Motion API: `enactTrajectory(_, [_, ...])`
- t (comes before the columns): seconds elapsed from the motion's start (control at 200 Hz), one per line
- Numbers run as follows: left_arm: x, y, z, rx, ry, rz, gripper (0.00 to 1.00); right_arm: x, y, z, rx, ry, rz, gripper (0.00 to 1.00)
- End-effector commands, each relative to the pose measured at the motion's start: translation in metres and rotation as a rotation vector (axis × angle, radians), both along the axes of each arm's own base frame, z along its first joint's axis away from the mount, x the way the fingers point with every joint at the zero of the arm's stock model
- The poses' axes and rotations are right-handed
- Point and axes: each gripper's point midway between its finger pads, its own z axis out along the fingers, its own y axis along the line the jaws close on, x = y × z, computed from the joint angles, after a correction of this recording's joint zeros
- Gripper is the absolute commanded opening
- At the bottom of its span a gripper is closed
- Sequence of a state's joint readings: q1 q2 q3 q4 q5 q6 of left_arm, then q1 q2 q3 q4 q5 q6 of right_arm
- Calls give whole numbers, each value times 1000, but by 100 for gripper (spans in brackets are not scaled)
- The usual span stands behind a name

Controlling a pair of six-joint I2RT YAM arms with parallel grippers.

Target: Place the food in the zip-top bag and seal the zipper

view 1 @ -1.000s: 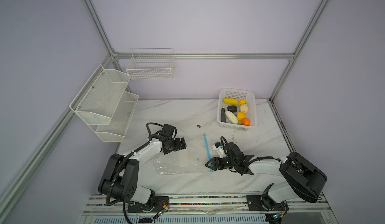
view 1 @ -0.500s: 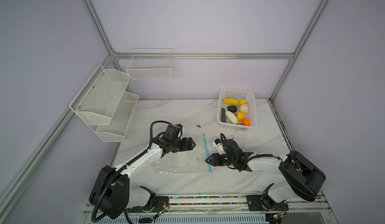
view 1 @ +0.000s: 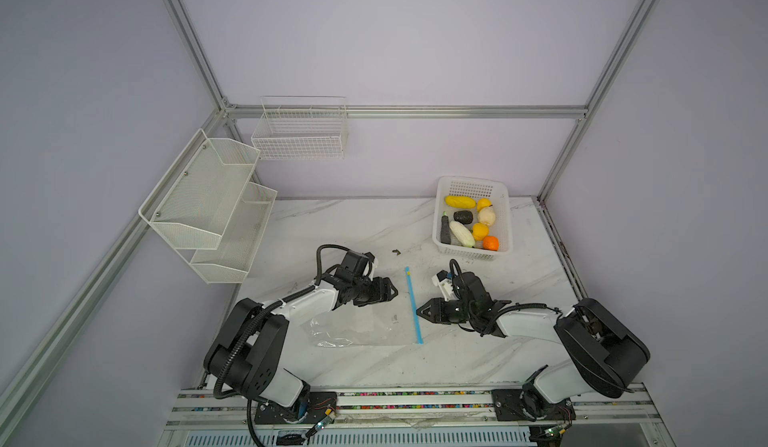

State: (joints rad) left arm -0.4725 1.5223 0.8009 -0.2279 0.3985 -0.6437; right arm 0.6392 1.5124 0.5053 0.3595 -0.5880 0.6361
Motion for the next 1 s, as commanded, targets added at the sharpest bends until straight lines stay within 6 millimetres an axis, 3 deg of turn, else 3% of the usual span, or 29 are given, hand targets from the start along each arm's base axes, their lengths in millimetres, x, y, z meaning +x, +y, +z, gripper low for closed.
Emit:
enactTrajectory(0.0, [-6,-3,-10,-28,9,-15,75,-1,2,-2,22,7,13,37])
enactTrajectory(0.535, [-18,-1,-49,-11,109,-12,64,-6,5,-16,31,46,35,34])
enactTrajectory(0.995, [-28,5,-57,-8,127,4,64,-1,14,-4,67,42,50,27])
